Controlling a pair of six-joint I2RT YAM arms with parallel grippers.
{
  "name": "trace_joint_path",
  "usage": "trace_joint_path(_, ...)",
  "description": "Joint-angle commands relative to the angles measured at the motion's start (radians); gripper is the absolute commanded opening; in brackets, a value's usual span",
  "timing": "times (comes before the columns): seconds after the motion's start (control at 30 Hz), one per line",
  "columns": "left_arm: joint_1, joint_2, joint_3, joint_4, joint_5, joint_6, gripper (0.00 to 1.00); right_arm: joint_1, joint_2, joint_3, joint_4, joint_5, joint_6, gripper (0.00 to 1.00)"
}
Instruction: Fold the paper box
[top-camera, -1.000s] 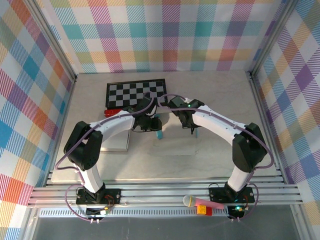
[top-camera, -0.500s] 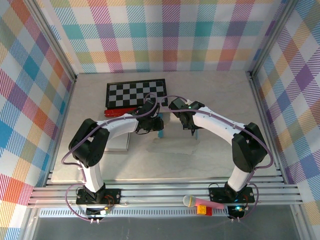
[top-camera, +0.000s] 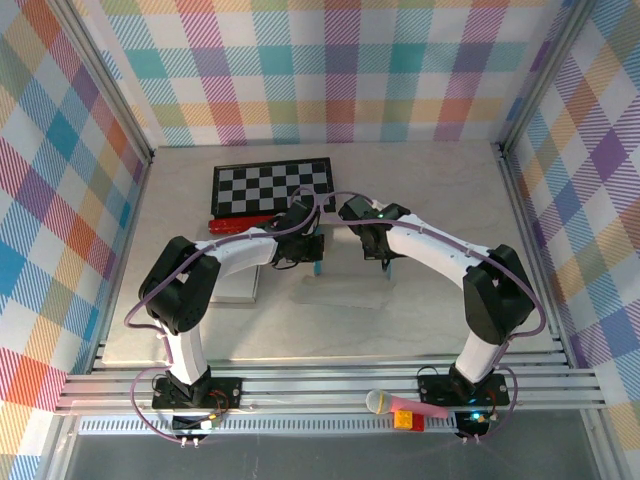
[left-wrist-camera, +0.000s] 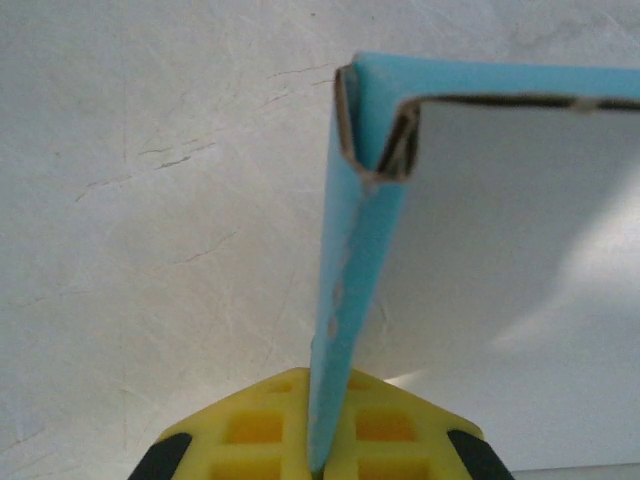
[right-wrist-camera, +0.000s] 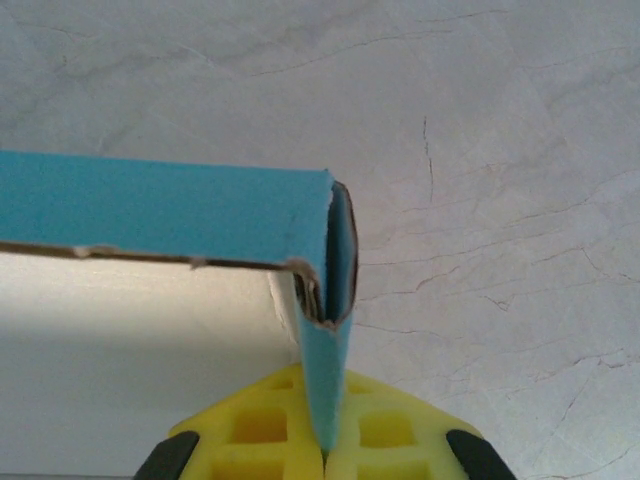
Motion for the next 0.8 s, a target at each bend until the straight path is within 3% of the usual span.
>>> trace_joint_path(0.0, -0.016, 0.027, 0.015, -0.013, -0.076, 0.005, 0.00, 0.000, 0.012, 0.001, -0.013, -0.020, -0.011, 0.00)
trace_joint_path(0.23, -0.081, 0.042, 0.019, -0.163, -0.329, -0.098, 0.00, -0.005, 0.076, 0.045, -0.077, -0.016, 0.032, 0.00)
trace_joint_path(0.4, -0.120, 0.051, -0.001, -0.193, -0.449, -0.191, 0.00, -0.009, 0.104, 0.052, -0.092, -0.026, 0.054, 0.00)
trace_joint_path(0.67, -0.137, 0.064, -0.004, -0.157, -0.463, -0.198, 0.00, -0.011, 0.122, 0.059, -0.097, -0.046, 0.069, 0.00)
trace_joint_path(0.77, -0.129, 0.049, -0.013, -0.129, -0.435, -0.154, 0.15, -0.013, 0.119, 0.057, -0.097, -0.049, 0.069, 0.00)
